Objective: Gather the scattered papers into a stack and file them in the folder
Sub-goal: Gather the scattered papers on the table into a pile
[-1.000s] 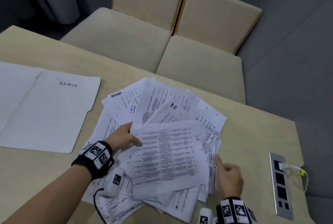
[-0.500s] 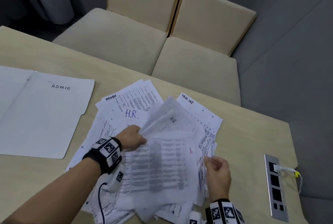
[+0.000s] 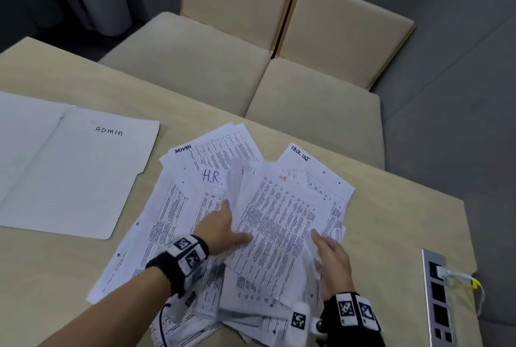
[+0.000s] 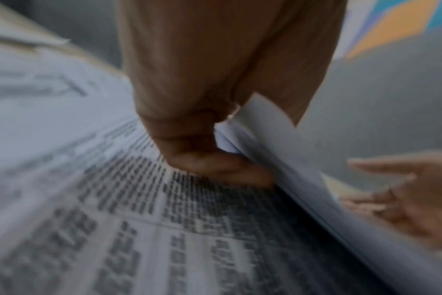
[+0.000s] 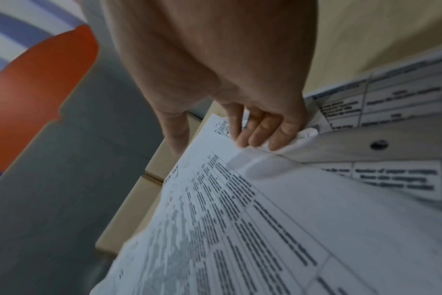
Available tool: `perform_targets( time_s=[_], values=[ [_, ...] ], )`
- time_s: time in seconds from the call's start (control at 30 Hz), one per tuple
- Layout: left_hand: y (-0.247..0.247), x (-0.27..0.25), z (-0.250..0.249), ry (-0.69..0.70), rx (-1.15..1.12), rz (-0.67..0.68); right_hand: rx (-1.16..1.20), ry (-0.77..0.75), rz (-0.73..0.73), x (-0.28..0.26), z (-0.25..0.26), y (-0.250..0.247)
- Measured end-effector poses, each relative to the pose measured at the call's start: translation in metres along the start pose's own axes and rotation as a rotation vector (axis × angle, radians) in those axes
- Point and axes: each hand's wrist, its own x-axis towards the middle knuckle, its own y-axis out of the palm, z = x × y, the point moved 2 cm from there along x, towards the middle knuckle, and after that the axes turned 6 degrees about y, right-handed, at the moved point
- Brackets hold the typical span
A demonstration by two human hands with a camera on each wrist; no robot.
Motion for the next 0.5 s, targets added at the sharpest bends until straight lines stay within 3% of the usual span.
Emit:
perform_targets(
  time_s=[0.07,0.13,0.2,0.37,0.5],
  values=[
    [-0.009,-0.004,0.005,-0.115,0.278,-0.266,-0.078,-0.044,-0.097,0.000,0.005,0.000],
    [-0.020,-0.005,0.016,-0.271,0.319,-0.432,-0.136,-0.053,-0.115,-0.002,0.010,0.006],
    [-0.023,-0.002,0.029,-0.349,0.238,-0.426,-0.174,-0.034,-0.075,-0.005,0.014,0.017],
    [-0.012,0.004,0.026,-0.136,0.070,-0.371,-0.357,-0.110,-0.009,-0.011,0.015,0.047],
    [-0.011,0.001,0.015,-0.020,-0.087,-0.307,-0.273,-0.106,0.092,-0.016,0.012,0.058]
  ],
)
